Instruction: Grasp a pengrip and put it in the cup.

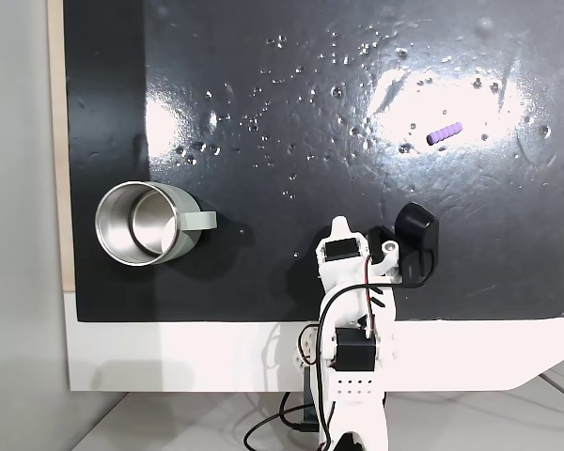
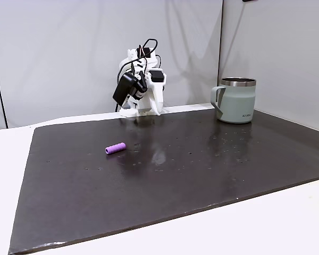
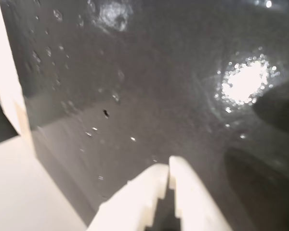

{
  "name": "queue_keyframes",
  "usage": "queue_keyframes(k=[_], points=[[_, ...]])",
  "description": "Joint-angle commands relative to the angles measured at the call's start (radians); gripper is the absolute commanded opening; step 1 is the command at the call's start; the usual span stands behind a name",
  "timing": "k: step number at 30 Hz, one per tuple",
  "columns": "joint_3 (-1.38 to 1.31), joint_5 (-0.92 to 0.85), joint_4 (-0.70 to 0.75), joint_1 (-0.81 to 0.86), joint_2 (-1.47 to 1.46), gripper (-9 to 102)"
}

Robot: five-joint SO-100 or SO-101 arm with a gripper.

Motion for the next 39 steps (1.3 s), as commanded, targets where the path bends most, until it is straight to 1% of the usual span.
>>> queue_keyframes(k=[1,4,8,14,27,31,33,39], points=[[-0.16,-0.083,-0.049,0.025,-0.153,0],[-0.33,-0.115,-0.051,0.046,-0.403,0],[-0.546,-0.137,-0.044,0.123,-0.698,0],[-0.715,-0.212,-0.084,0.233,-1.002,0],[-0.897,-0.337,-0.183,0.342,-1.313,4],[-0.922,-0.365,-0.204,0.347,-1.371,9],[-0.948,-0.37,-0.207,0.347,-1.407,12],[-1.048,-0.396,-0.207,0.37,-1.522,13]])
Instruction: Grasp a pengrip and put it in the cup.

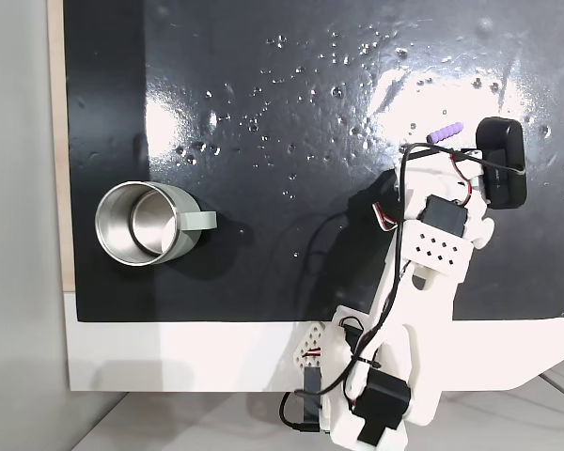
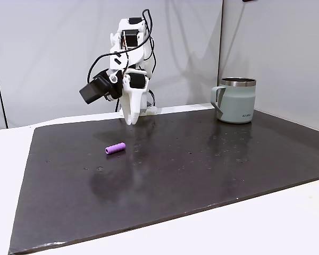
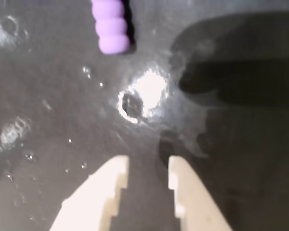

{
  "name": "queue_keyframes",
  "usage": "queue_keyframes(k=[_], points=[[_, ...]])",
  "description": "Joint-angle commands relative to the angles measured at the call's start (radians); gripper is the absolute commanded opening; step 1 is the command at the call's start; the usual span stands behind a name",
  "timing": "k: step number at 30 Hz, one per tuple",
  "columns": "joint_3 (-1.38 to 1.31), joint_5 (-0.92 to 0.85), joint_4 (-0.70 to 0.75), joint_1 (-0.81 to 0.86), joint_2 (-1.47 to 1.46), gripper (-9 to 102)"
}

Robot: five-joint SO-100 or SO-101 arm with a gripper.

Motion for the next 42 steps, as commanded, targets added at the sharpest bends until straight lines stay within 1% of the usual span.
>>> queue_keyframes(k=[1,13,17,23,28,38,42], points=[[-0.107,-0.026,-0.026,0.029,-0.029,13],[-0.288,-0.063,-0.003,0.086,-0.192,13],[-0.322,-0.095,-0.037,0.095,-0.245,13],[-0.405,-0.129,-0.037,0.112,-0.354,17],[-0.471,-0.114,-0.037,0.138,-0.42,17],[-0.595,-0.046,0.035,0.143,-0.503,17],[-0.669,-0.025,0.106,0.132,-0.535,17]])
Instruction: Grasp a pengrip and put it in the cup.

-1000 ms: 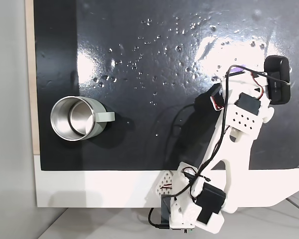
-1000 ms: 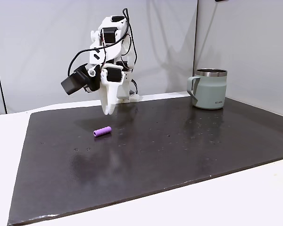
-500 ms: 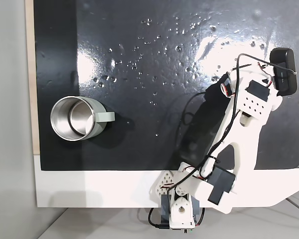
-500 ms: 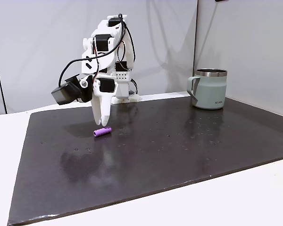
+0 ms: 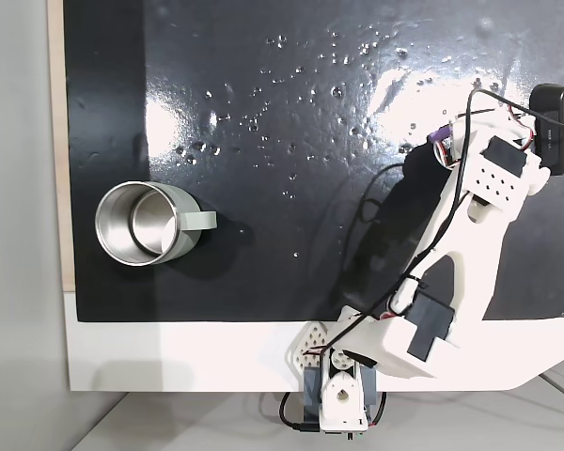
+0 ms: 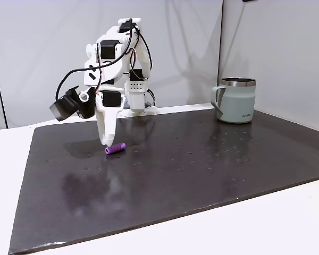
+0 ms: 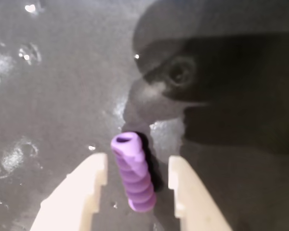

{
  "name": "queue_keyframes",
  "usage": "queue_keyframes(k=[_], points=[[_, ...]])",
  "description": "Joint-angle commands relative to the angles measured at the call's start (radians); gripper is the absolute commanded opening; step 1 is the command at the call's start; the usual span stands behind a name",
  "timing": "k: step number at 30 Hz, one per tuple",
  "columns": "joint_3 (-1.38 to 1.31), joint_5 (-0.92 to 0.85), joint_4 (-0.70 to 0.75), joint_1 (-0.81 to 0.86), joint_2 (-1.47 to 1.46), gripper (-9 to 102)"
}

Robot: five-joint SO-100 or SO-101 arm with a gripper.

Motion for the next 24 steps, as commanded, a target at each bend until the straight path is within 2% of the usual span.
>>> queue_keyframes(k=[1,10,24], points=[[-0.103,0.025,0.049,-0.006,0.008,17],[-0.156,0.012,0.167,-0.06,-0.026,17],[-0.213,-0.025,0.206,-0.043,-0.117,17]])
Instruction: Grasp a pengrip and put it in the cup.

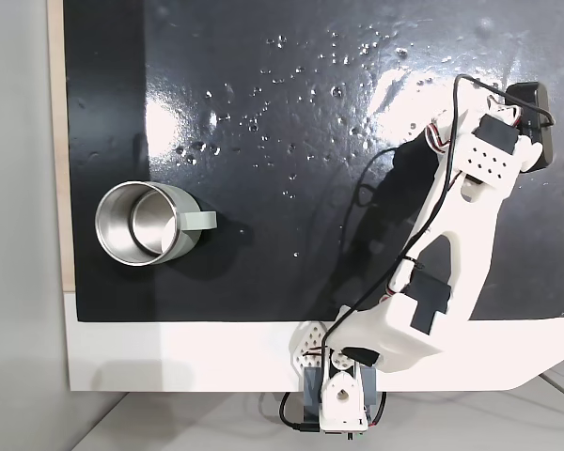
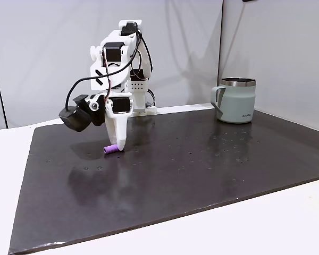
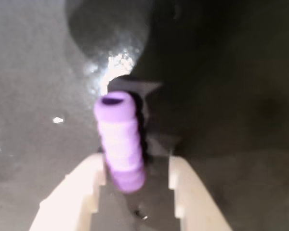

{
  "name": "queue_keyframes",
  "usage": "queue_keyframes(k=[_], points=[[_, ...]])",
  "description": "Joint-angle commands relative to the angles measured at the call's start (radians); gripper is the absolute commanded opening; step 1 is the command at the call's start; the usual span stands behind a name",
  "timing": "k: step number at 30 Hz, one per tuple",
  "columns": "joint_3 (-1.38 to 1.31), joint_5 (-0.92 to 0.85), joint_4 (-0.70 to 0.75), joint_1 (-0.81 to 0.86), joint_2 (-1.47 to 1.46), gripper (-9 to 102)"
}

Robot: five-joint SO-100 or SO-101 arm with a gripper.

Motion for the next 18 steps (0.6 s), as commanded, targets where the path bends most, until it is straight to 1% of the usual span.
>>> queue_keyframes(k=[1,4,5,8,9,18], points=[[-0.072,-0.02,0.011,0.009,0.002,17],[-0.071,-0.032,0.011,0.015,-0.005,17],[-0.071,-0.035,0.011,0.017,-0.008,15],[-0.069,-0.04,0.011,0.02,-0.009,3],[-0.069,-0.041,0.011,0.021,-0.009,0],[-0.063,-0.015,0.028,0.014,0.035,0]])
